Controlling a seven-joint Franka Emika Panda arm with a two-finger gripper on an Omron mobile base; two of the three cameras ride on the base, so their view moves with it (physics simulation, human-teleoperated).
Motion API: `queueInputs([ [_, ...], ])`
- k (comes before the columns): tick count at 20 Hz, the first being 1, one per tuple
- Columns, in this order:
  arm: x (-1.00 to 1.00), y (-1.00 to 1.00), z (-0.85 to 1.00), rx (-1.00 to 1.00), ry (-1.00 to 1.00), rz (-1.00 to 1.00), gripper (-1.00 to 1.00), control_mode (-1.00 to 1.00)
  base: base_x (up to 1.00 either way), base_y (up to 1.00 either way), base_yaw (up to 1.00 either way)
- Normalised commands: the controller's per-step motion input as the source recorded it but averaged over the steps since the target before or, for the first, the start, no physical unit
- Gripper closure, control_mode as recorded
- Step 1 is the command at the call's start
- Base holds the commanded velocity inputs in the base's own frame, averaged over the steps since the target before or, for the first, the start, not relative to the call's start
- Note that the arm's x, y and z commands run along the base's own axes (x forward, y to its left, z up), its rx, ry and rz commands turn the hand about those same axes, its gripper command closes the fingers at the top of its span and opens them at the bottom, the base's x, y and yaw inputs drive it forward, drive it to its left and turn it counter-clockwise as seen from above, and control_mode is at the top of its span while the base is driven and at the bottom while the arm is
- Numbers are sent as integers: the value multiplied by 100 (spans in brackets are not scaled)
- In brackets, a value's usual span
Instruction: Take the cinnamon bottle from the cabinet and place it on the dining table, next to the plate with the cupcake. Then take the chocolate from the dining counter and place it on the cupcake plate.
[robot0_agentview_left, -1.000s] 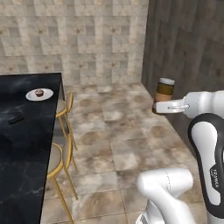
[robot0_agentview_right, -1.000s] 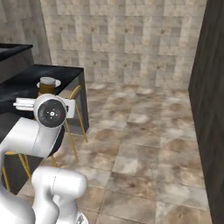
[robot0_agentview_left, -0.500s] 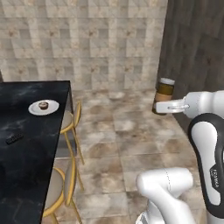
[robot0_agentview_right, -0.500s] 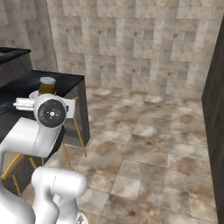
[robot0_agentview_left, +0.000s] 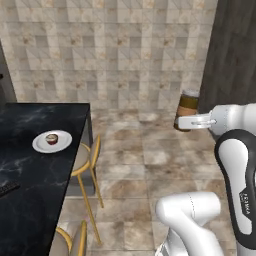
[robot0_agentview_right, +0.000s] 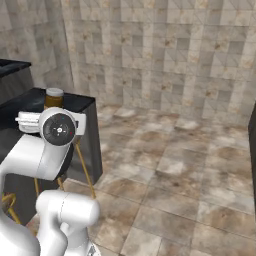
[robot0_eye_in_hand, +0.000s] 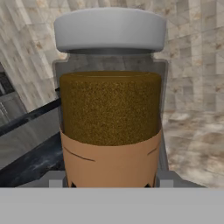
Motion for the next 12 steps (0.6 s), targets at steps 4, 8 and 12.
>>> queueInputs([
  [4,0,0,0,0,0,0,100,100,75,-28,24],
  [8,0,0,0,0,0,0,100,100,73,-28,26],
  [12,0,0,0,0,0,0,100,100,69,-26,30],
])
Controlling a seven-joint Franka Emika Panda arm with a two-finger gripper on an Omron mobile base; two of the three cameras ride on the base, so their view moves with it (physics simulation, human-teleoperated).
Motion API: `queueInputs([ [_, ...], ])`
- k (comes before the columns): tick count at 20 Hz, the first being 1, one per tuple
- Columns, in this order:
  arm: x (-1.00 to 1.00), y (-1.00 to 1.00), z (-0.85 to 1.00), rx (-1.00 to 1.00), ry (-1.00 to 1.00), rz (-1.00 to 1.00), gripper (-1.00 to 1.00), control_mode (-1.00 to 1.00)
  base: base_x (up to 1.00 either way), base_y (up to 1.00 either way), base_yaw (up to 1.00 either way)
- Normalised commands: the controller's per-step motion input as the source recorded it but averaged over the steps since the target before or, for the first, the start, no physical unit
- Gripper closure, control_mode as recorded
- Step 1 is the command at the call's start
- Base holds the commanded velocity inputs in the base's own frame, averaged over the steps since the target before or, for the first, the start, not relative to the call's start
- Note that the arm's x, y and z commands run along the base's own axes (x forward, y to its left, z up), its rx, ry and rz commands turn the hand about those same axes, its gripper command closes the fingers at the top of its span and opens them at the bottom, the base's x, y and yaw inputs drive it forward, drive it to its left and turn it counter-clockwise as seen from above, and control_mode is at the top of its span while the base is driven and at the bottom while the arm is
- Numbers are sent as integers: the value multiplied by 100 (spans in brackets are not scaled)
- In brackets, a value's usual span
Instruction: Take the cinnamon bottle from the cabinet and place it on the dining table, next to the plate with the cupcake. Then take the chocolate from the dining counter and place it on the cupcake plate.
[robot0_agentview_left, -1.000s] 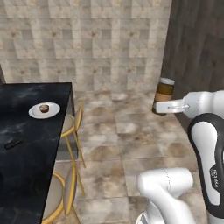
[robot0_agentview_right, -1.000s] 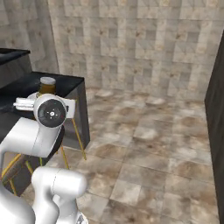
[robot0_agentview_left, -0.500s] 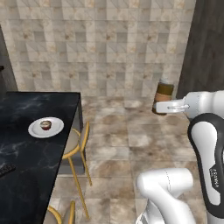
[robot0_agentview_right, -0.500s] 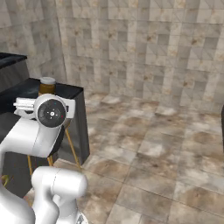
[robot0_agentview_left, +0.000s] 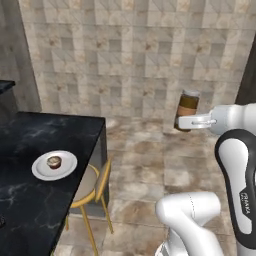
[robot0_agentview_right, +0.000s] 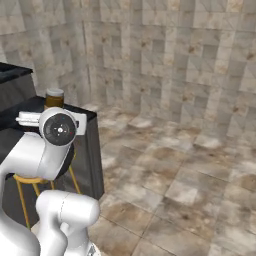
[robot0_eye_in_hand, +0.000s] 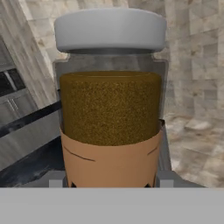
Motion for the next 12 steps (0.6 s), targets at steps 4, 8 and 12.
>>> queueInputs([
  [4,0,0,0,0,0,0,100,100,62,-24,37],
  [8,0,0,0,0,0,0,100,100,57,-24,40],
  [12,0,0,0,0,0,0,100,100,47,-23,47],
])
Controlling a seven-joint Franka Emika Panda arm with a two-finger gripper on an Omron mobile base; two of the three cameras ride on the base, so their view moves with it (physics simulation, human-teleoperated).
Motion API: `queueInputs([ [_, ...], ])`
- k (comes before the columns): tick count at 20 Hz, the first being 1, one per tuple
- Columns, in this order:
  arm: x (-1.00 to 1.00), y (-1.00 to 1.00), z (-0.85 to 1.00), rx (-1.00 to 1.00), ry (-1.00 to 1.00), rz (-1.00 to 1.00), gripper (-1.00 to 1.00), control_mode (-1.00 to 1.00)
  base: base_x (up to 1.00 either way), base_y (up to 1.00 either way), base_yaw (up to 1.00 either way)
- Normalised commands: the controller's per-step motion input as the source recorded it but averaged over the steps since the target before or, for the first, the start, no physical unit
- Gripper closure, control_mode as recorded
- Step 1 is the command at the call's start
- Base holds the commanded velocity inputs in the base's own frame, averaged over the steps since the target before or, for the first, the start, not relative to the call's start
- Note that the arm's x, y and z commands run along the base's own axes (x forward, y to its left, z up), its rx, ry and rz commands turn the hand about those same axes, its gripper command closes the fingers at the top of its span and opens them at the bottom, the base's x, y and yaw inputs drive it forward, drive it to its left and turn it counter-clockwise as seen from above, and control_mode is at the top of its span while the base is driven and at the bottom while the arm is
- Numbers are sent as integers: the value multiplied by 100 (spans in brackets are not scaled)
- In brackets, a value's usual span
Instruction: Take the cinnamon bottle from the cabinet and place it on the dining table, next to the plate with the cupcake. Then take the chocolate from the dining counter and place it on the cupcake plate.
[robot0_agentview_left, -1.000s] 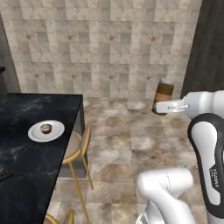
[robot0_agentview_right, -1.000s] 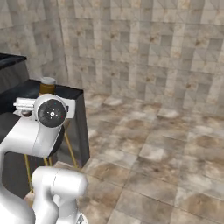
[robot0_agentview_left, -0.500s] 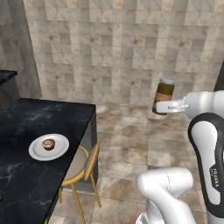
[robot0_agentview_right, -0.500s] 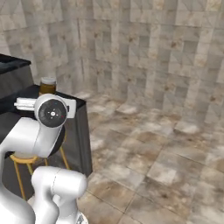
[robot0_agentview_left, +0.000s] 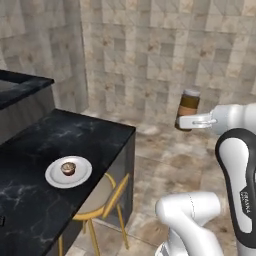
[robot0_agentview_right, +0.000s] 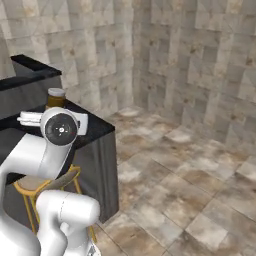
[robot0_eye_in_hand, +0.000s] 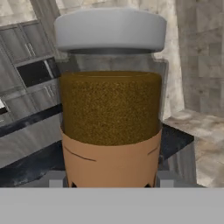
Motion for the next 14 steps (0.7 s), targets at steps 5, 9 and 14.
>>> queueInputs([
  [5,0,0,0,0,0,0,100,100,37,-22,54],
  [9,0,0,0,0,0,0,100,100,28,-19,62],
  [14,0,0,0,0,0,0,100,100,21,-24,60],
])
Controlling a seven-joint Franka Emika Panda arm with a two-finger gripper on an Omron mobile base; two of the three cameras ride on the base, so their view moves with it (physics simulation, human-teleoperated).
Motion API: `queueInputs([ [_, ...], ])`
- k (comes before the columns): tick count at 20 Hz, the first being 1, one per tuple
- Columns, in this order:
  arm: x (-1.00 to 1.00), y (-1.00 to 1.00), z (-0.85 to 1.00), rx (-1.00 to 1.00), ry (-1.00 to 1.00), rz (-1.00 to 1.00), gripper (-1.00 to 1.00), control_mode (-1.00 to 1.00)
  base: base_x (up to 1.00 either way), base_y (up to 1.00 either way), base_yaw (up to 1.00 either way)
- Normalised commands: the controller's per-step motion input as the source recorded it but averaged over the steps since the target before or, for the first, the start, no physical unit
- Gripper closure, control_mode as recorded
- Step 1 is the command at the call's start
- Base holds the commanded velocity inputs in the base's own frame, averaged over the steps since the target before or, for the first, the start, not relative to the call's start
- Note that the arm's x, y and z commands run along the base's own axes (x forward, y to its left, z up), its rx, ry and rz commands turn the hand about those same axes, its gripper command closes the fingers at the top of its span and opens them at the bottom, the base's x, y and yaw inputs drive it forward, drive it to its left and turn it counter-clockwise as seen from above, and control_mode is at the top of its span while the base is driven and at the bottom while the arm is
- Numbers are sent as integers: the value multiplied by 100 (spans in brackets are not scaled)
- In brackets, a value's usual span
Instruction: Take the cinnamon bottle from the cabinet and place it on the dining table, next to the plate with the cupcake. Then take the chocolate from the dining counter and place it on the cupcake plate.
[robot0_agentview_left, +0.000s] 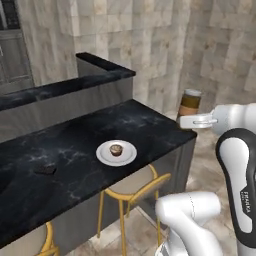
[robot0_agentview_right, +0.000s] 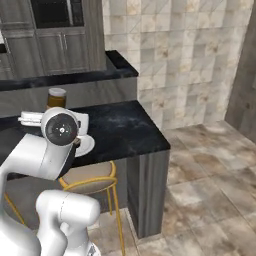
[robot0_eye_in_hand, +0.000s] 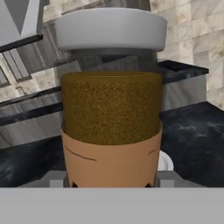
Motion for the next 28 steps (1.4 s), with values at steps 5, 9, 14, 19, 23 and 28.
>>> queueInputs([
  [5,0,0,0,0,0,0,100,100,22,-33,49],
  [9,0,0,0,0,0,0,100,100,23,-37,43],
  [14,0,0,0,0,0,0,100,100,14,-46,36],
  [19,0,0,0,0,0,0,100,100,10,-51,32],
  [23,0,0,0,0,0,0,100,100,49,-40,25],
  [28,0,0,0,0,0,0,100,100,56,-41,19],
])
